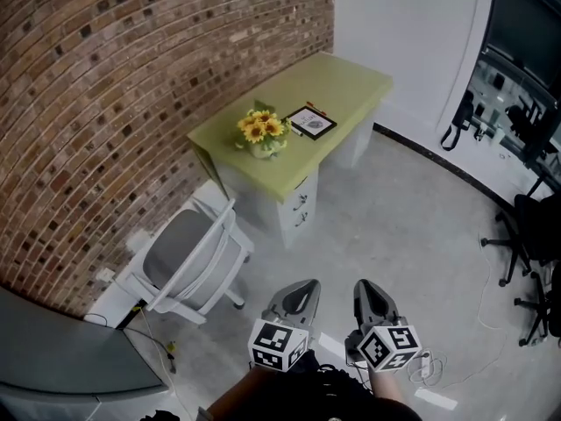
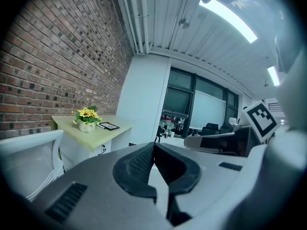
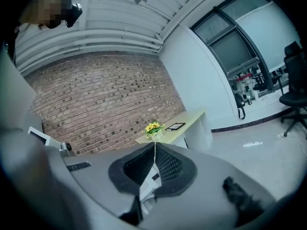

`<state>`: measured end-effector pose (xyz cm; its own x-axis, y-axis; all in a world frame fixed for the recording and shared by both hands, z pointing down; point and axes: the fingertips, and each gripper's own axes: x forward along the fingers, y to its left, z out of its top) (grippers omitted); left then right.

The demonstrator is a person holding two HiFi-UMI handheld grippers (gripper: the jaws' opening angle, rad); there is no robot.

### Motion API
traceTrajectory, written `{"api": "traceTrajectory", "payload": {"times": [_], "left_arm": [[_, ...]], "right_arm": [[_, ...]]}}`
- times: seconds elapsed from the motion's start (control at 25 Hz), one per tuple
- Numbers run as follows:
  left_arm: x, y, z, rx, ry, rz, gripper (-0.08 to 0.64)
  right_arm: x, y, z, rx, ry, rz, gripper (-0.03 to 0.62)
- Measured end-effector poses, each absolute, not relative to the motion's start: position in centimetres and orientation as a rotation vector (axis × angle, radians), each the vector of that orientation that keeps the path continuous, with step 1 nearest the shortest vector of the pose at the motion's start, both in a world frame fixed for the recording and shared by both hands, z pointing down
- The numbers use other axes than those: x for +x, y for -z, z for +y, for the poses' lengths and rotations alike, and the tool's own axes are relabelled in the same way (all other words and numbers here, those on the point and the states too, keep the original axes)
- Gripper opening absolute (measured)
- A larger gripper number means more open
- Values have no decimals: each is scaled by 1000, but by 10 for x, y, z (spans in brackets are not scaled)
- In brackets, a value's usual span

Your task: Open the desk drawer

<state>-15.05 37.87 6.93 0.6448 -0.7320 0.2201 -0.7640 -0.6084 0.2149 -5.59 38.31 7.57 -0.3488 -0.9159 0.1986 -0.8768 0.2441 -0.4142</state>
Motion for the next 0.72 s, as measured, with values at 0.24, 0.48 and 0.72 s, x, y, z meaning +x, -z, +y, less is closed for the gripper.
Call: {"api": "traceTrajectory", "payload": {"times": [0.24,0.48,0.72], "left_arm": [[-158,-72,360,2610,-146,-1184,9],[-165,-75,366,2598,-139,-1166,9],[-175,-76,363,2582,-132,-1190,9]], "right_arm": [[-64,-85,366,-1761,729,2398,14],[-77,-88,363,-1763,746,2421,12],[-81,-87,364,-1759,730,2441,12]]}}
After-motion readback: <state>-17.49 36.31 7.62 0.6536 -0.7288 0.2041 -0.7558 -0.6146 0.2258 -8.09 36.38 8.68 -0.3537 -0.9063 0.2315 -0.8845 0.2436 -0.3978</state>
